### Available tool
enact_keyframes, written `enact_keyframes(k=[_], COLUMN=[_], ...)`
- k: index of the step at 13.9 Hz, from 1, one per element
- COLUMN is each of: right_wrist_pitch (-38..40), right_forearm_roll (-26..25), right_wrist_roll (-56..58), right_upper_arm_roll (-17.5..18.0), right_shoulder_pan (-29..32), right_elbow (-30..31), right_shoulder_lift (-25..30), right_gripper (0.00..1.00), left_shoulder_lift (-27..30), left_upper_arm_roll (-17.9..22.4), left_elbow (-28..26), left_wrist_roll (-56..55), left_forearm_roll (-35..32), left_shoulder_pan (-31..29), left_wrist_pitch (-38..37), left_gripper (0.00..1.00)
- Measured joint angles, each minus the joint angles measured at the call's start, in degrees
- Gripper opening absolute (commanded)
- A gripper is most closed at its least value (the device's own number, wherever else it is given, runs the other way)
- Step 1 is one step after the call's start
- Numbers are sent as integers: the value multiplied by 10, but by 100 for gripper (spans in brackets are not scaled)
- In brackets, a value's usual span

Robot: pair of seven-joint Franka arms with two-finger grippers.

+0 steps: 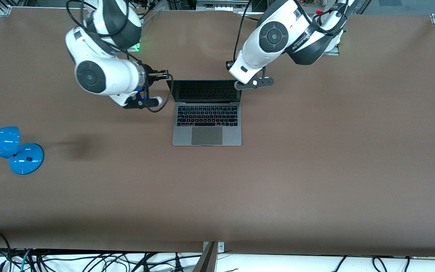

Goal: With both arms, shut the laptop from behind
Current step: 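Lower both grippers onto the top edge of the laptop screen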

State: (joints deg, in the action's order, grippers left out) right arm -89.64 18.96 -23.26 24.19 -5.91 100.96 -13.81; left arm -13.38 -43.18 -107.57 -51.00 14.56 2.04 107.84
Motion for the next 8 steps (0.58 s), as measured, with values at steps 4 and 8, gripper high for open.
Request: enact_keyframes(k=[4, 8], right_wrist_pitch=[-1, 2], right_forearm_roll=[1, 3], right_wrist_roll=[-32, -34], right_upper_arm_roll=[1, 1], right_shoulder_pan=[-29, -38], right_elbow=[2, 5], right_shoulder_lift=[-23, -45], right_gripper=[4, 4], left_shoulder_lift=[-18, -40], left_upper_arm_roll=[1, 0], left_elbow=[0, -6], left_wrist_roll=[-5, -15], left_forearm_roll=[0, 0], left_shoulder_pan=[1, 11], left_wrist_pitch=[3, 23], left_gripper=[0, 0])
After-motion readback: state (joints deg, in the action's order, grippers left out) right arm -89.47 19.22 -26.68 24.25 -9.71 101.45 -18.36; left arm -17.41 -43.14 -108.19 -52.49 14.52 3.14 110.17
